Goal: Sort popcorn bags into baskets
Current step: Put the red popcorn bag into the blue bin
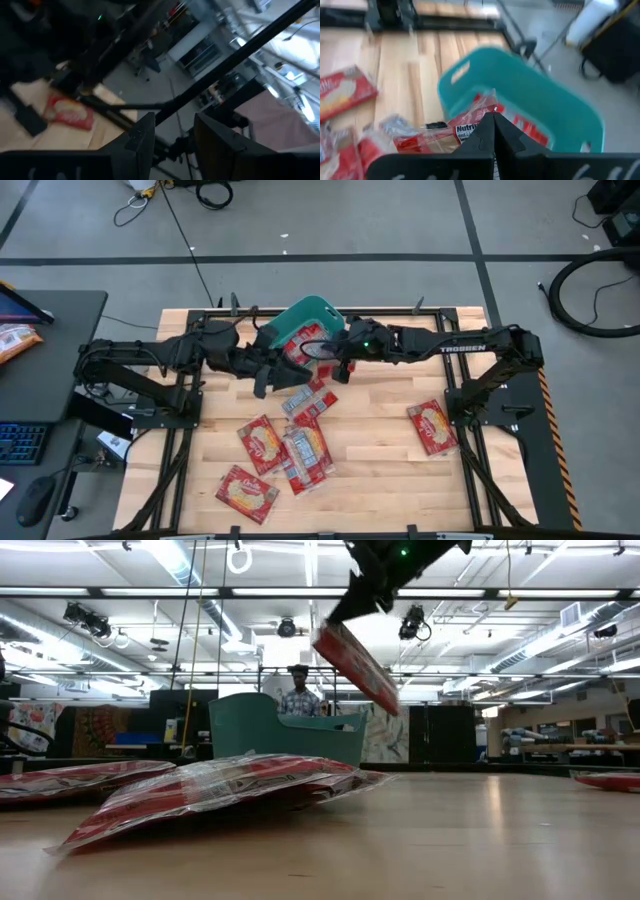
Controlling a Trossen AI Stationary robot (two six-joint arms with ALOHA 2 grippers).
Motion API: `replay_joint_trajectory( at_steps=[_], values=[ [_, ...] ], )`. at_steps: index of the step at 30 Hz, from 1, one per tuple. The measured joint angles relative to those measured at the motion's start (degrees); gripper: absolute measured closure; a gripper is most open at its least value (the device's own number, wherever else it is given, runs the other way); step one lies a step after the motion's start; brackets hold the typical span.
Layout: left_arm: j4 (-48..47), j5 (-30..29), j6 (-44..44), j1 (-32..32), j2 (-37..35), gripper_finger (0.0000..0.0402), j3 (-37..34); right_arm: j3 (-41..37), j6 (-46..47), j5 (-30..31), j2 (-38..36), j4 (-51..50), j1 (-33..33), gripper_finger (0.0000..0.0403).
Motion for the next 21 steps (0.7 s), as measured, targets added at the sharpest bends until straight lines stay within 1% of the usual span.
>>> replay_joint_trajectory(
  at_steps=[5, 11, 13, 15, 16, 21],
  values=[
    [7.10, 0.09, 0.82, -0.05, 0.00, 0.0260, 0.00, 0.00, -6.32, -0.17, 0.09, 7.04, -0.02, 0.0402],
    [18.52, 0.02, 4.09, -0.02, 0.00, 0.0260, 0.02, 0.00, -9.91, -0.47, 0.13, 12.85, -1.40, 0.0402],
    [21.10, -0.03, 5.29, -0.02, 0.00, 0.0260, 0.02, 0.08, -11.65, -0.45, 1.18, 15.39, -2.14, 0.0402],
    [22.18, -0.07, 6.51, -0.02, -0.03, 0.0260, 0.02, 0.02, -13.91, -0.97, 2.03, 15.62, -3.00, 0.0401],
    [22.31, -0.17, 6.90, -0.02, -0.04, 0.0260, 0.04, 0.05, -14.93, -1.79, 2.78, 17.56, -3.48, 0.0401],
    [22.34, -2.05, 7.34, -0.02, -0.02, 0.0260, 0.03, 0.07, -18.35, -4.79, 6.46, 21.01, -5.64, 0.0401]
  ],
)
